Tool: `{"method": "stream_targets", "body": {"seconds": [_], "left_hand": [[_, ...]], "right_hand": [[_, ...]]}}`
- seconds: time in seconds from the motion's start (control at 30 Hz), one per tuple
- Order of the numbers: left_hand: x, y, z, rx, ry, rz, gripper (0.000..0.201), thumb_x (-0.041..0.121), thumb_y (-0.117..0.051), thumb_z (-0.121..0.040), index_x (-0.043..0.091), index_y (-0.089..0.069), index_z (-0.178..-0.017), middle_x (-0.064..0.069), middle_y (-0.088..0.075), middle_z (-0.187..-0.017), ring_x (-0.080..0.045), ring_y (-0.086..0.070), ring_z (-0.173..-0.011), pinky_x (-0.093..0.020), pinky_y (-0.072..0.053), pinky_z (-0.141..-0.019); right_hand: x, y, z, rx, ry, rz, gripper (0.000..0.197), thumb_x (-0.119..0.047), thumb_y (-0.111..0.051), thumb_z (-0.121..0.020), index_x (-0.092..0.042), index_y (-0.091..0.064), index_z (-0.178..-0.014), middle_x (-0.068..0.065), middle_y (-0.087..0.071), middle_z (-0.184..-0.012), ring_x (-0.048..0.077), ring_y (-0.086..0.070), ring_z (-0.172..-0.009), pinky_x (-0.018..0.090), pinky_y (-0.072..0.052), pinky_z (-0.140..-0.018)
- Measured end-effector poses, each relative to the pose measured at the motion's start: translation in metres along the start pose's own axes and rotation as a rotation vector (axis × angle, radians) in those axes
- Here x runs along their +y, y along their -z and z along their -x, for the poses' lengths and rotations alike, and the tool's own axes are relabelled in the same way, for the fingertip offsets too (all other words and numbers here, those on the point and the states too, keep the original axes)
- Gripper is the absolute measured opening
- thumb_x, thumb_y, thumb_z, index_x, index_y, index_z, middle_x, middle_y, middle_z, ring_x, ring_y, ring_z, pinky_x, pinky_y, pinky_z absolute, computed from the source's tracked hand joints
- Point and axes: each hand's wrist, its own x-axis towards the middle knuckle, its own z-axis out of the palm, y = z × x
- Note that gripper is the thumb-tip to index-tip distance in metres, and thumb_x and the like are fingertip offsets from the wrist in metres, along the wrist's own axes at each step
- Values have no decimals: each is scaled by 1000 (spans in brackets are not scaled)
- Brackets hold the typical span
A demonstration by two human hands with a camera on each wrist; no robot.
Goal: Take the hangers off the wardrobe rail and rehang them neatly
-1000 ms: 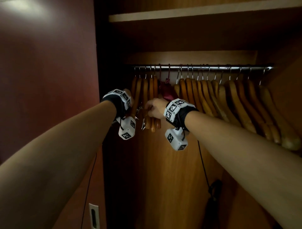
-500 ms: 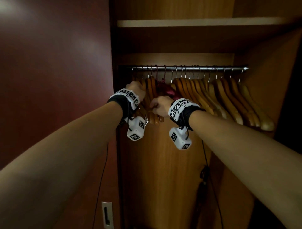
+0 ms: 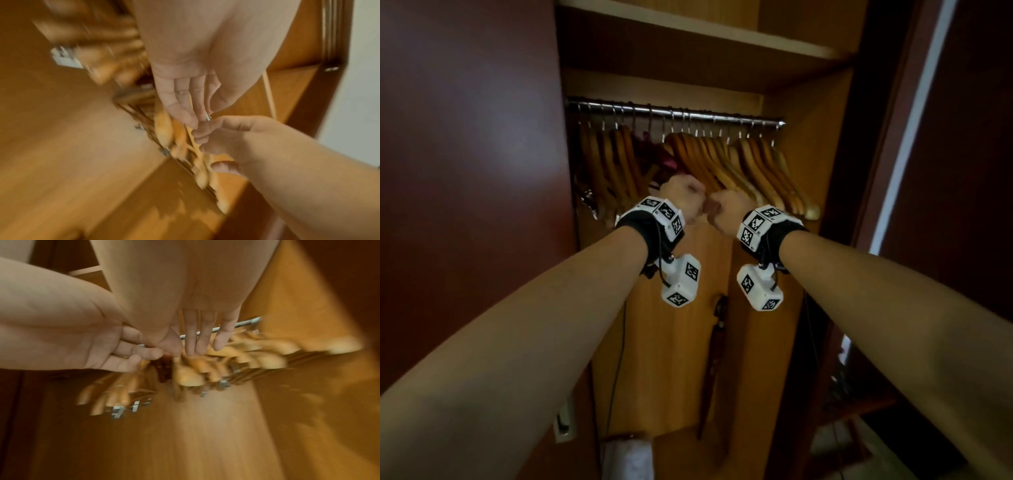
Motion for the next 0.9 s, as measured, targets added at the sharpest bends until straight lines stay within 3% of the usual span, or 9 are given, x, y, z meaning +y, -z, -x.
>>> {"method": "stream_targets", "body": {"seconds": [0.1,0.17,0.23,0.33,0.43,0.63,0.73,0.9], "left_hand": [[10,-21,11,-73,-32,44,16,15,-61,-86,28,-64,-78,-10,-72,-88,-29,-71,-73,-35,-59,-55],[18,-37,21,-133,-49,69,12,13,-60,-87,23,-66,-83,-6,-71,-82,-23,-69,-68,-29,-57,-50],[27,-56,32,-200,-41,91,10,11,-58,-90,17,-65,-92,-4,-67,-80,-15,-63,-62,-21,-50,-43],[41,-91,51,-352,-25,107,15,9,-51,-94,15,-63,-100,-8,-67,-88,-14,-60,-63,-23,-47,-45],[61,-132,76,-485,-37,102,14,10,-51,-93,18,-62,-97,-13,-70,-95,-18,-63,-67,-29,-53,-51],[118,-209,154,-710,-106,135,16,9,-47,-93,15,-60,-99,-6,-65,-90,-13,-61,-61,-24,-50,-48],[154,-241,198,-782,-149,150,15,9,-48,-91,18,-60,-91,-5,-64,-89,-13,-61,-61,-24,-51,-48],[222,-287,291,-886,-227,191,15,9,-48,-93,16,-60,-95,-7,-65,-92,-13,-60,-60,-24,-53,-48]], "right_hand": [[19,9,25,15,-60,3,22,-18,-46,-94,-20,-68,-95,9,-66,-110,30,-61,-103,31,-49,-77],[32,14,43,15,-113,16,30,-17,-42,-96,-14,-68,-109,11,-66,-113,30,-61,-102,33,-51,-80],[47,19,63,18,-164,22,31,-18,-40,-95,-15,-68,-110,11,-67,-113,30,-63,-101,36,-53,-84],[74,27,98,8,-252,19,28,-19,-44,-92,-20,-69,-104,7,-70,-107,28,-66,-96,37,-55,-85],[104,43,142,19,-344,57,28,-21,-47,-89,-24,-70,-105,6,-71,-108,29,-66,-99,39,-55,-87],[161,87,251,8,-570,103,30,-19,-47,-85,-26,-69,-104,2,-70,-109,25,-66,-100,38,-55,-89],[179,116,316,33,-668,123,27,-18,-48,-84,-28,-69,-99,1,-70,-106,25,-66,-98,38,-55,-88],[197,171,434,51,-800,167,24,-20,-50,-87,-30,-67,-100,-2,-70,-108,21,-66,-98,36,-55,-88]]}}
